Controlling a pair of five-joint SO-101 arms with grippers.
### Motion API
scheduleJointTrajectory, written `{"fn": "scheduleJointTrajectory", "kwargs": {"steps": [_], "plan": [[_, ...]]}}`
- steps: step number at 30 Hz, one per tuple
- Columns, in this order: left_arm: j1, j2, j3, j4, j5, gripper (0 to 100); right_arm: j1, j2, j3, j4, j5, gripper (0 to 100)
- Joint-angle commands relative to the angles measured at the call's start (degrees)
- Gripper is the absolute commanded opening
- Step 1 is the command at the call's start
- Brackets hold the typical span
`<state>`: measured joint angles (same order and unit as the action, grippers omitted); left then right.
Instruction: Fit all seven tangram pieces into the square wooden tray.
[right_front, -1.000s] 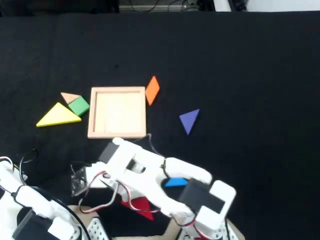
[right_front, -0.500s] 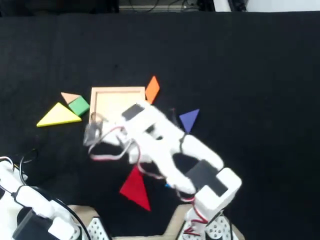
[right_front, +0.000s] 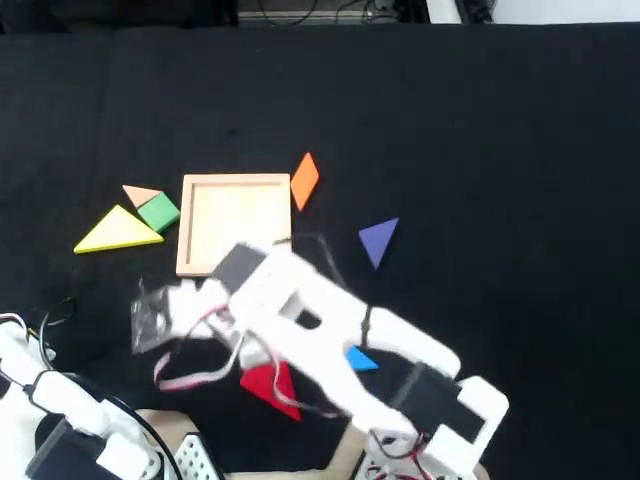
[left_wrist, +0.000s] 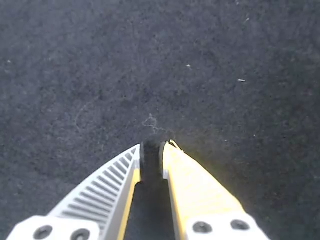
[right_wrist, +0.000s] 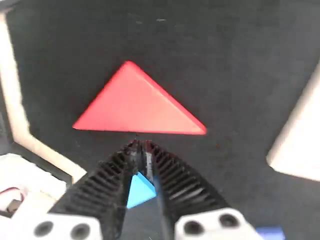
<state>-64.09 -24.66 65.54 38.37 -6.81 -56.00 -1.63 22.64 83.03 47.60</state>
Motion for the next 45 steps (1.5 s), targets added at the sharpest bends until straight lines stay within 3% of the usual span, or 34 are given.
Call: {"fn": "scheduleJointTrajectory", "kwargs": {"steps": [1, 9, 11, 23, 31, 36, 45], "plan": [[-3.03, -0.97, -0.66, 0.26, 0.53, 9, -4.48, -1.27, 1.89, -2.2, -4.13, 1.1], [-3.91, -0.97, -0.75, 0.18, 1.05, 9, -14.42, 5.67, -2.77, -4.66, -29.98, 1.1], [-3.91, -0.97, -0.75, 0.18, 1.05, 9, -15.47, 6.64, -2.24, -6.86, -32.88, 1.1], [-3.91, -0.97, -0.75, 0.18, 1.05, 9, -11.08, 16.57, 1.71, -10.55, -33.05, 1.1], [-3.65, -0.97, -0.75, 0.18, 1.05, 9, -5.54, 17.19, -5.23, -1.58, -32.53, 1.1], [-3.82, -0.97, -0.75, 0.18, 1.05, 9, 1.67, 16.48, -5.49, -1.41, -24.62, 1.1], [-3.47, -0.97, -0.66, 0.18, 1.05, 9, 22.59, 16.31, -14.55, -3.43, -12.57, 1.1]]}}
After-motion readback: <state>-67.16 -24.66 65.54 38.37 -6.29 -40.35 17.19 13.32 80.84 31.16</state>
